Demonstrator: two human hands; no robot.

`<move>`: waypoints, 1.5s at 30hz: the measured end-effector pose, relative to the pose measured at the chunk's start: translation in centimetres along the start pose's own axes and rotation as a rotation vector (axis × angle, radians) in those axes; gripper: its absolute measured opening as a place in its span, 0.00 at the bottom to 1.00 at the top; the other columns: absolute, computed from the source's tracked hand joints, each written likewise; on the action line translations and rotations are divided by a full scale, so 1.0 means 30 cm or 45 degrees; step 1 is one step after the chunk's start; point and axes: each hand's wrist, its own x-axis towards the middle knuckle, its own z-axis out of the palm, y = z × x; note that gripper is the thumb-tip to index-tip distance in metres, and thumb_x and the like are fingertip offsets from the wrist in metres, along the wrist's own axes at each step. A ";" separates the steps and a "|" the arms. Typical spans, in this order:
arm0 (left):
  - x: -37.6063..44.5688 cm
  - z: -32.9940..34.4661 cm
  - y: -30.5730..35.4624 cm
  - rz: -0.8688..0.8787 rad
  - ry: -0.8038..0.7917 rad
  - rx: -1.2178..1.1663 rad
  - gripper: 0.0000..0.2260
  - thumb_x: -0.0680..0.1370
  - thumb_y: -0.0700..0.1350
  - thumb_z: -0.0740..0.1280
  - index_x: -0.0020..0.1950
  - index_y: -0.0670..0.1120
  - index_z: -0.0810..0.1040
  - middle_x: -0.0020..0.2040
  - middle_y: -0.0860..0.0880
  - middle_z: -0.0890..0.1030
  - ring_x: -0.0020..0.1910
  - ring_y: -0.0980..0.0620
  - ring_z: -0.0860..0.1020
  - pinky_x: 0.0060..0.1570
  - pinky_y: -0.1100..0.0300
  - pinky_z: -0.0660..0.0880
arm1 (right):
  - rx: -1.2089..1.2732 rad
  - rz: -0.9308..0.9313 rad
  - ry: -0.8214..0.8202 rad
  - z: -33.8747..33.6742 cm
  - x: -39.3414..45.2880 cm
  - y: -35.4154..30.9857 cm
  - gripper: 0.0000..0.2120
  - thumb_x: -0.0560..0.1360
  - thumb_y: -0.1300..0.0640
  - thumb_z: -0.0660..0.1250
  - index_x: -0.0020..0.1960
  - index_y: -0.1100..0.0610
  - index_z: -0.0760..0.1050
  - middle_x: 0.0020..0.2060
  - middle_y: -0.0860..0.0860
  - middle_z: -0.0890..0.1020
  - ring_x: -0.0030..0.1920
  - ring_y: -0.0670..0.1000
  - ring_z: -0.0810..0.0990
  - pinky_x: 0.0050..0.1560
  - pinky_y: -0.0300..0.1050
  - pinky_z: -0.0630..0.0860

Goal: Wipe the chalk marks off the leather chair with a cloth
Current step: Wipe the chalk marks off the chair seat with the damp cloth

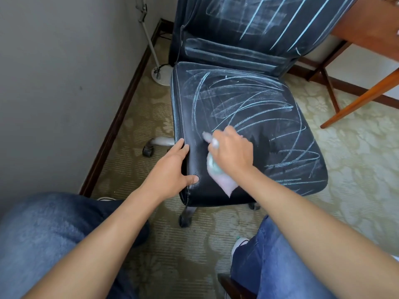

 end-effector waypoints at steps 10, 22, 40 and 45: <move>0.022 -0.026 -0.005 -0.013 0.029 0.010 0.40 0.76 0.48 0.78 0.83 0.48 0.62 0.85 0.54 0.56 0.82 0.52 0.59 0.77 0.60 0.57 | -0.047 -0.472 -0.098 0.009 -0.006 -0.008 0.06 0.72 0.52 0.70 0.49 0.50 0.78 0.45 0.50 0.77 0.34 0.60 0.79 0.31 0.48 0.71; 0.031 -0.061 -0.006 -0.008 0.054 -0.003 0.25 0.79 0.41 0.71 0.77 0.51 0.74 0.81 0.56 0.66 0.71 0.47 0.76 0.71 0.61 0.65 | 0.213 -0.392 -0.305 -0.018 -0.049 -0.026 0.07 0.78 0.48 0.65 0.54 0.44 0.78 0.46 0.44 0.71 0.41 0.54 0.77 0.42 0.50 0.75; 0.036 -0.047 0.022 0.121 0.126 0.287 0.12 0.80 0.43 0.68 0.63 0.43 0.82 0.66 0.50 0.78 0.63 0.45 0.78 0.60 0.49 0.77 | 0.024 -0.329 -0.148 -0.078 -0.156 0.006 0.28 0.75 0.37 0.68 0.71 0.47 0.71 0.70 0.53 0.69 0.64 0.58 0.71 0.64 0.57 0.70; 0.006 0.009 0.012 0.280 0.220 0.425 0.14 0.80 0.41 0.69 0.64 0.39 0.79 0.69 0.44 0.74 0.67 0.42 0.75 0.59 0.44 0.78 | 0.228 -0.205 -0.110 0.001 -0.238 0.029 0.26 0.77 0.42 0.69 0.73 0.44 0.68 0.63 0.49 0.71 0.59 0.54 0.72 0.50 0.54 0.78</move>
